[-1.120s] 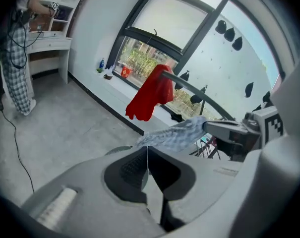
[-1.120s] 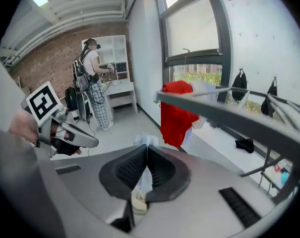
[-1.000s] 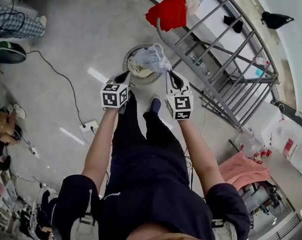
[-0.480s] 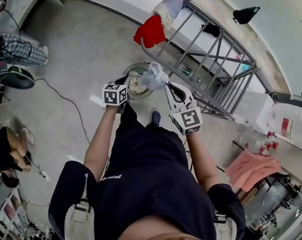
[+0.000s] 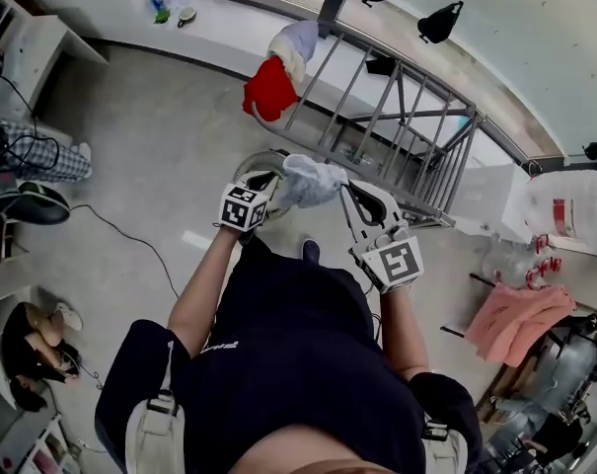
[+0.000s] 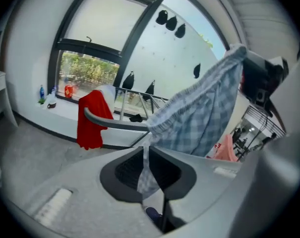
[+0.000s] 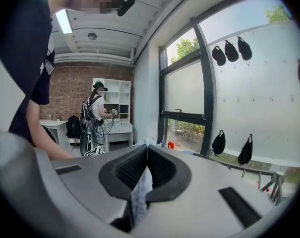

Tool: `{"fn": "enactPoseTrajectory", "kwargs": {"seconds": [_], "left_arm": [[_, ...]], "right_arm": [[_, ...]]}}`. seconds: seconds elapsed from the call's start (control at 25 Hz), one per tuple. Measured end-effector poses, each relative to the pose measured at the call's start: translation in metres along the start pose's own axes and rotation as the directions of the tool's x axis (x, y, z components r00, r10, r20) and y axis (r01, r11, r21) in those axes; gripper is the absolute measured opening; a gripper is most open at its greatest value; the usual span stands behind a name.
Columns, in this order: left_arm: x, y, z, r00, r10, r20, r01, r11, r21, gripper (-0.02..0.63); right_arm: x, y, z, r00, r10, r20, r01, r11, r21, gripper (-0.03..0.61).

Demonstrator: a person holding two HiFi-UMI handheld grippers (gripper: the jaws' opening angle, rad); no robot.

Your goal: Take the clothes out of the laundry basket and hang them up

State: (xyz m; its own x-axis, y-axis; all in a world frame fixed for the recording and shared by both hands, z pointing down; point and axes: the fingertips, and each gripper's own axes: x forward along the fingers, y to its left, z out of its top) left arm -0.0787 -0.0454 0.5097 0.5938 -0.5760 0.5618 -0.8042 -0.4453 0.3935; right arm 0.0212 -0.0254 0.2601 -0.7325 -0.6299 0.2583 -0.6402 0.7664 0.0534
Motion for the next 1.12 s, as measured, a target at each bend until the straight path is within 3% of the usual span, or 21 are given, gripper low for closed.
{"fn": "enactPoseTrajectory", "kwargs": {"seconds": [0.08,0.16,0.24,0.36,0.44,0.64,1.0,1.12], "left_arm": [[0.009,-0.023,0.002,0.998,-0.066,-0.004,0.066,0.997,0.041,0.048],[0.018,-0.042,0.005,0.994,-0.111,-0.001,0.111,0.992,0.053,0.147],[0.026,-0.055,0.01,0.992,-0.126,0.007,0.125,0.99,0.069,0.17],[0.036,-0.066,0.019,0.992,-0.121,0.018,0.119,0.989,0.089,0.161],[0.04,-0.073,0.025,0.992,-0.123,0.028,0.12,0.989,0.092,0.034],[0.036,-0.098,0.049,0.99,-0.123,0.073,0.114,0.987,0.117,0.026],[0.018,-0.196,0.1,0.978,-0.152,0.141,0.118,0.968,0.22,0.026],[0.025,-0.236,0.116,0.973,-0.164,0.164,0.127,0.967,0.219,0.026]], "right_arm": [[-0.013,-0.001,0.011,1.0,-0.014,0.019,0.014,1.0,-0.023,0.008],[-0.026,-0.003,0.018,0.999,-0.019,0.039,0.021,0.999,-0.041,0.008],[-0.04,-0.005,0.022,0.998,-0.03,0.054,0.033,0.998,-0.056,0.008],[-0.062,-0.011,0.027,0.995,-0.074,0.072,0.078,0.996,-0.049,0.008],[-0.078,-0.02,0.027,0.99,-0.12,0.071,0.123,0.992,-0.04,0.008],[-0.129,-0.052,0.012,0.962,-0.27,0.033,0.271,0.963,-0.001,0.008],[-0.261,-0.128,-0.036,0.835,-0.542,-0.095,0.549,0.833,0.075,0.008],[-0.3,-0.151,-0.047,0.779,-0.614,-0.127,0.621,0.783,0.026,0.008]]}}
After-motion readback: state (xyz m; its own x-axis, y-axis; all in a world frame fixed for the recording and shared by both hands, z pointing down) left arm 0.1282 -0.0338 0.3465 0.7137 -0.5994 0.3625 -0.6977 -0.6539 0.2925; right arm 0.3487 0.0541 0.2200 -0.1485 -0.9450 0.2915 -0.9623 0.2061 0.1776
